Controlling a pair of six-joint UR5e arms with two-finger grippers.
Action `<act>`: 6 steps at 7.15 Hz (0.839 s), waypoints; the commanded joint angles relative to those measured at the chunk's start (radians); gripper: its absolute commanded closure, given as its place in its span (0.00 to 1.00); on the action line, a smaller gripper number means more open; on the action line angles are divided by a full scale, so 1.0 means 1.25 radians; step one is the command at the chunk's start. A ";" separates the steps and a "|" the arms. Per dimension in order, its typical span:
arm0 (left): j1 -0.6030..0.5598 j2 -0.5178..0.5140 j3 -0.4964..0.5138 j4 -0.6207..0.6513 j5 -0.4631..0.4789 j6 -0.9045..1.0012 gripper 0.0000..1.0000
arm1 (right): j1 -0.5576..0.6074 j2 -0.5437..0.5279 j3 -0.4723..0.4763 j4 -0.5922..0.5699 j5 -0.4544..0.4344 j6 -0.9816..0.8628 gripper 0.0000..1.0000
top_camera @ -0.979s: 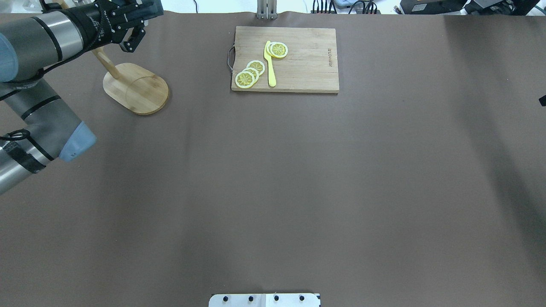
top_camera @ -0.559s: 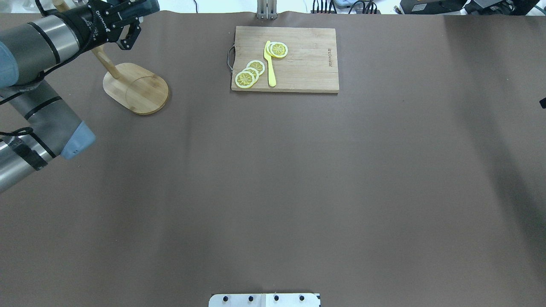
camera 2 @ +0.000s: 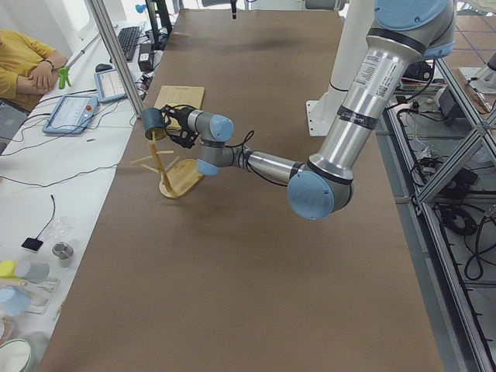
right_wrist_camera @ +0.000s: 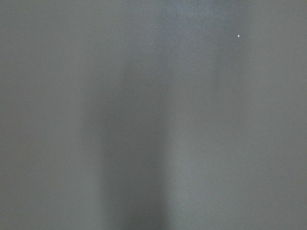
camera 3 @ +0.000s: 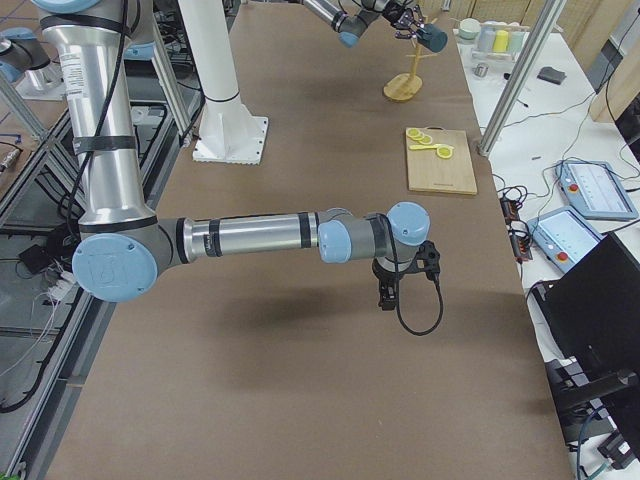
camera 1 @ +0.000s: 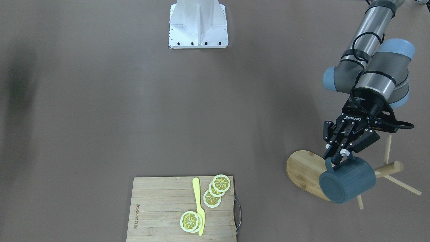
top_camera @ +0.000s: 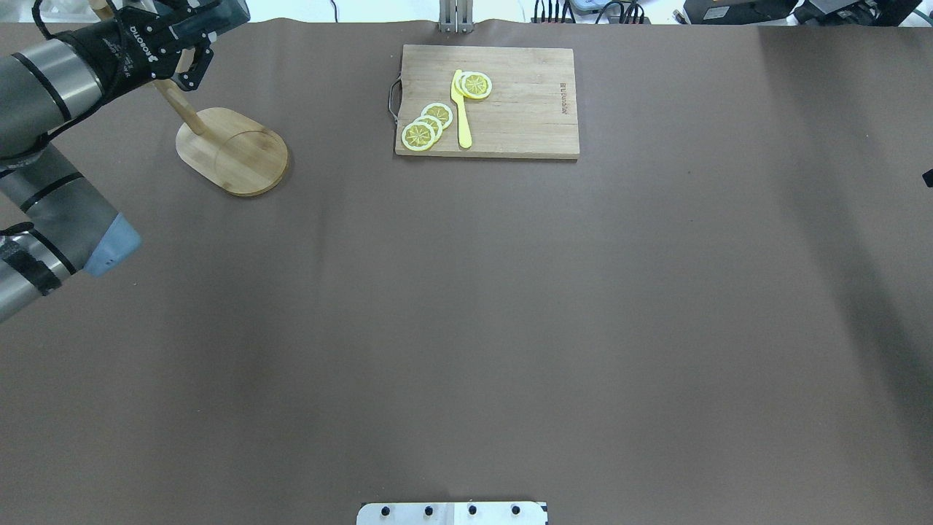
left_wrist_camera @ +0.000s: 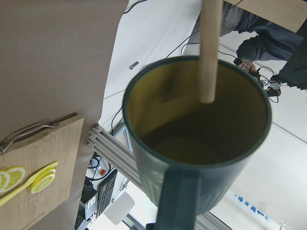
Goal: Hang cup on storage rack
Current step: 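Slide the mug handle onto a mug tree peg with the left gripper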
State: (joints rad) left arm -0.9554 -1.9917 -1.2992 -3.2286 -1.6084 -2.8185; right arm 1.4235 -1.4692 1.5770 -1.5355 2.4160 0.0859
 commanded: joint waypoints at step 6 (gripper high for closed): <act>-0.013 0.009 0.082 -0.139 -0.001 -0.092 1.00 | 0.000 -0.004 0.010 0.000 0.001 0.002 0.00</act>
State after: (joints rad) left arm -0.9705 -1.9808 -1.1981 -3.3979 -1.6091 -2.9252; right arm 1.4236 -1.4731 1.5878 -1.5355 2.4173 0.0884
